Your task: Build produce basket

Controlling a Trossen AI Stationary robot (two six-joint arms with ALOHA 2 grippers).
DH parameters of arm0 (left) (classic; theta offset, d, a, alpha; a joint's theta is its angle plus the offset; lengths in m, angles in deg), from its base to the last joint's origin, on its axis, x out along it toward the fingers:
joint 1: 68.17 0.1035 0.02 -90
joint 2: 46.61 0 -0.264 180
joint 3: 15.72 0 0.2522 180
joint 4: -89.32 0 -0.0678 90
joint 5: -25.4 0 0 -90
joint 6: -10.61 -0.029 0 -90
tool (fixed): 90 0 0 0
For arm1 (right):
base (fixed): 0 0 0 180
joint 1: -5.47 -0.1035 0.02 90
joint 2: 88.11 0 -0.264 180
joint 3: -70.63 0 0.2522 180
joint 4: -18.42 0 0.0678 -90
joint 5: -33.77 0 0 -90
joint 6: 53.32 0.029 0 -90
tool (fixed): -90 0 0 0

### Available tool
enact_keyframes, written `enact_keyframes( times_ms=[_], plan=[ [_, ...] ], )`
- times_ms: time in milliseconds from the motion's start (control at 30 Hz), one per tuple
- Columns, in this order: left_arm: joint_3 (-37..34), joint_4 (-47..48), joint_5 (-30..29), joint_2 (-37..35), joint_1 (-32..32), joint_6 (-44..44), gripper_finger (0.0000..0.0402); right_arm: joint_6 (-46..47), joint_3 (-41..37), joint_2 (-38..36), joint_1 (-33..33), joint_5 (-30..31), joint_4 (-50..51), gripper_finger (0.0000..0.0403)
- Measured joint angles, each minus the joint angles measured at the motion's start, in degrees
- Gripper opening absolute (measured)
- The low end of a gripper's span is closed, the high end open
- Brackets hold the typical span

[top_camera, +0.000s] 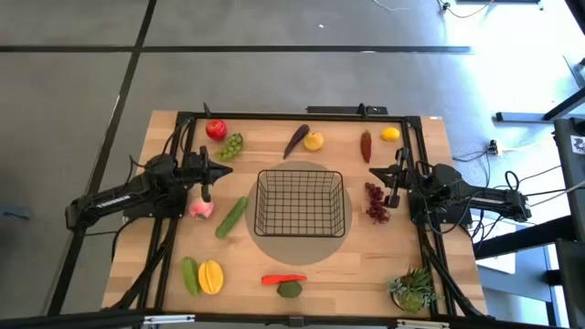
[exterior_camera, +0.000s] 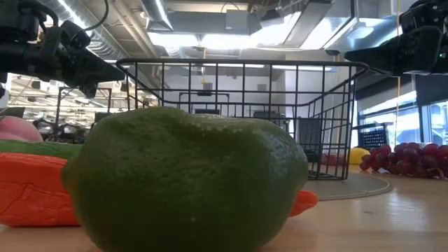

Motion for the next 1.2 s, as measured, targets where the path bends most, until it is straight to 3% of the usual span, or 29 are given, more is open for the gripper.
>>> enact_keyframes(
  times_ms=[933,1100,1200],
  plan=[
    [0.25,-0.78,0.01,-0.01,-0.01,0.14,0.0,0.02,-0.02,0.0,0.0,0.0,-0.04,0.0],
    [5.76,0.7,0.95,0.73,-0.02,1.93,0.0,0.1,-0.02,0.02,0.01,0.0,-0.04,0.0],
    [12.59,8.36,0.94,3.31,-0.02,1.97,0.0,0.38,-0.02,0.0,0.0,-0.42,-0.19,0.0]
  ],
)
